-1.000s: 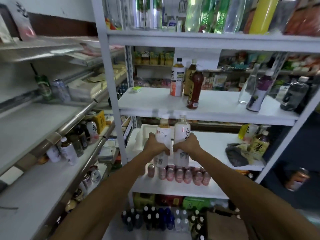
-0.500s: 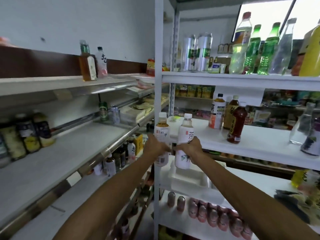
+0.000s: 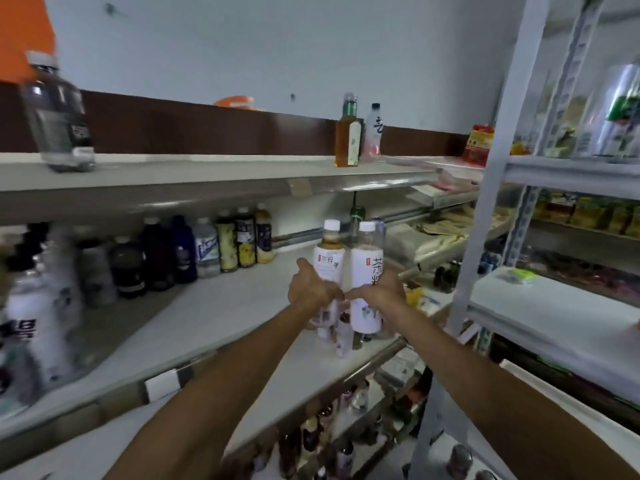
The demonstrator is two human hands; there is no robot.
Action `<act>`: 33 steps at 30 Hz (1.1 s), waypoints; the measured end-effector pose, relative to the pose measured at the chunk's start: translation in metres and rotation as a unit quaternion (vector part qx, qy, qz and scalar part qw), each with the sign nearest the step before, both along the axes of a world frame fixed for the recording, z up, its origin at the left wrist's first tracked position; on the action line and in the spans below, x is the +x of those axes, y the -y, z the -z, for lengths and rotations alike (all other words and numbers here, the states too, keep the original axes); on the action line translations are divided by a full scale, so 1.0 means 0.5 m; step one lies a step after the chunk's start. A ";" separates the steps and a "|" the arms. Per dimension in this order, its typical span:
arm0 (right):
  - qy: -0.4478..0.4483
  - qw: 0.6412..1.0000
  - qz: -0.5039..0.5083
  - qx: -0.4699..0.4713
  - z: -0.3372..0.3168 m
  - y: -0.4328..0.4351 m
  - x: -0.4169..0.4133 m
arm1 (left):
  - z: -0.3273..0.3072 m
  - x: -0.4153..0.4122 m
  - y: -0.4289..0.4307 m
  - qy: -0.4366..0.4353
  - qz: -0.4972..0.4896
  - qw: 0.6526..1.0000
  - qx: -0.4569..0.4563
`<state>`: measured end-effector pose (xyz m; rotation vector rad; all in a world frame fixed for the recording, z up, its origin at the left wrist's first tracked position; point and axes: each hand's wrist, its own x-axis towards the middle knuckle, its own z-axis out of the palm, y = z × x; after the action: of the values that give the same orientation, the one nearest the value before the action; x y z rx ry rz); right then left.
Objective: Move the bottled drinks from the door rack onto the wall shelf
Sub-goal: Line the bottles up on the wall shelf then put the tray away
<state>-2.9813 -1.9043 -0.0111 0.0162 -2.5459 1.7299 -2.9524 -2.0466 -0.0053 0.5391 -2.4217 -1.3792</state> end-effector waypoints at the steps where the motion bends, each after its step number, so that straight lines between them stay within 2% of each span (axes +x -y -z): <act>1: 0.000 1.000 -0.019 0.002 -0.003 0.025 -0.005 | -0.002 0.004 0.023 0.001 -0.024 1.000 -0.001; 8: -0.014 0.991 -0.131 0.009 0.006 0.194 0.001 | 0.006 0.078 0.171 0.005 -0.169 0.986 0.013; 17: -0.011 0.970 -0.241 0.024 0.024 0.393 0.059 | 0.044 0.193 0.327 -0.009 -0.327 0.945 0.027; 29: -0.003 0.966 -0.260 0.003 0.044 0.593 0.027 | 0.126 0.207 0.501 0.018 -0.408 0.908 -0.092; 33: 0.001 0.966 -0.260 -0.001 0.057 0.635 0.003 | 0.145 0.194 0.534 0.024 -0.421 0.901 -0.098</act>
<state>-2.9797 -2.2219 -0.0396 0.7439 -2.7058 1.8747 -2.8552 -2.3136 -0.0779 1.3594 -1.9077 -0.7359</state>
